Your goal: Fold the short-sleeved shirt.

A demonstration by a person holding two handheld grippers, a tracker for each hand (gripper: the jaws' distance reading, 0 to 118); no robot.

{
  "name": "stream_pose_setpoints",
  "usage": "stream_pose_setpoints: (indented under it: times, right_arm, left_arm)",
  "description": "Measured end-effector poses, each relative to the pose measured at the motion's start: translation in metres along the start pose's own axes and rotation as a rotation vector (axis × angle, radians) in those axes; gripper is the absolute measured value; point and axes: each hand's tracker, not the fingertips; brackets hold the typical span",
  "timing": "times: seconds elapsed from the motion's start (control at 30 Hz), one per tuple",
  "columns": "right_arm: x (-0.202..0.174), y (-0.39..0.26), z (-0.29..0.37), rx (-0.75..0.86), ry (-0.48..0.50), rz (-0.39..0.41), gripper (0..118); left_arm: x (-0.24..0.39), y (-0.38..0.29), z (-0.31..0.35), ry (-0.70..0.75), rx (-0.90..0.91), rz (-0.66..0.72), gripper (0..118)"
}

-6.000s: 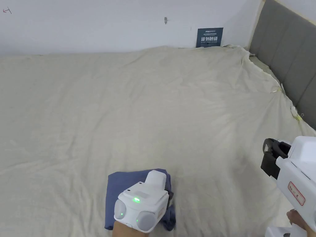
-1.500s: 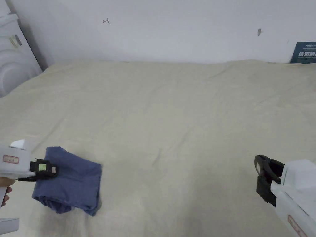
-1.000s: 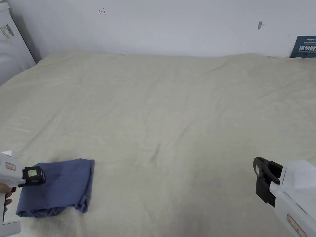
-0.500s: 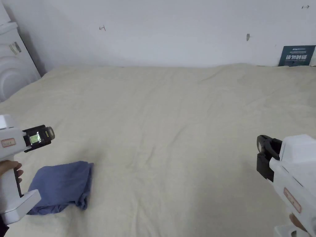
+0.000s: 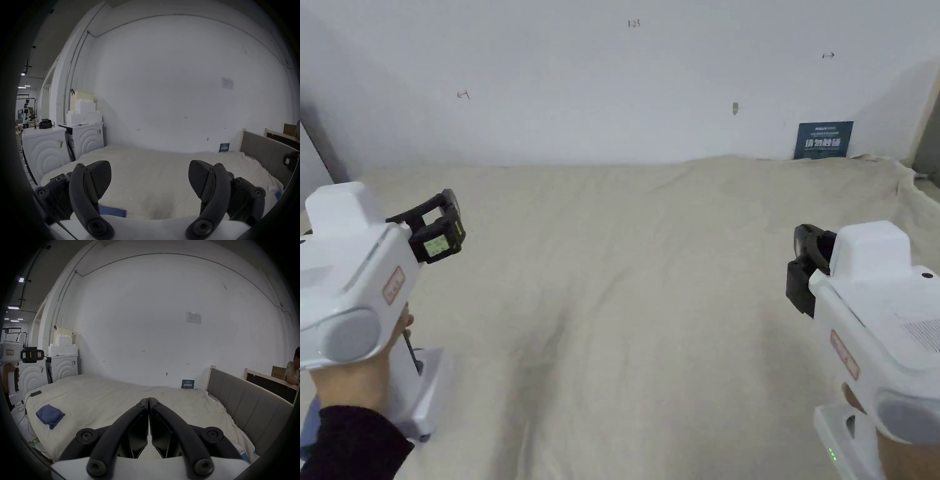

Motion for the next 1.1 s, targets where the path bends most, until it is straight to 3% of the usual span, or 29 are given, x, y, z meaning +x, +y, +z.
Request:
stream_pose_setpoints:
  times: [0.13, 0.23, 0.4, 0.47, 0.6, 0.67, 1.1]
  right_arm:
    - [0.012, 0.001, 0.010, 0.020, -0.029, -0.007, 0]
    - [0.019, -0.002, 0.014, 0.033, -0.057, -0.008, 0]
    - [0.029, -0.008, 0.019, 0.043, -0.088, -0.016, 0]
    - [0.032, -0.010, 0.021, 0.047, -0.102, -0.019, 0]
    - [0.036, -0.014, 0.022, 0.049, -0.117, -0.023, 0]
    - [0.037, -0.015, 0.023, 0.052, -0.130, -0.025, 0]
    - [0.041, -0.018, 0.023, 0.047, -0.139, -0.033, 0]
  left_arm:
    - [0.036, -0.018, 0.015, -0.025, 0.070, -0.016, 96]
    - [0.054, -0.035, 0.020, -0.079, 0.099, -0.014, 84]
    - [0.083, -0.055, 0.030, -0.136, 0.099, -0.029, 76]
    - [0.090, -0.062, 0.034, -0.154, 0.107, -0.049, 61]
    - [0.100, -0.073, 0.035, -0.195, 0.082, -0.039, 12]
    - [0.104, -0.076, 0.037, -0.205, 0.076, -0.045, 1]
    - [0.112, -0.076, 0.035, -0.262, 0.040, -0.060, 0]
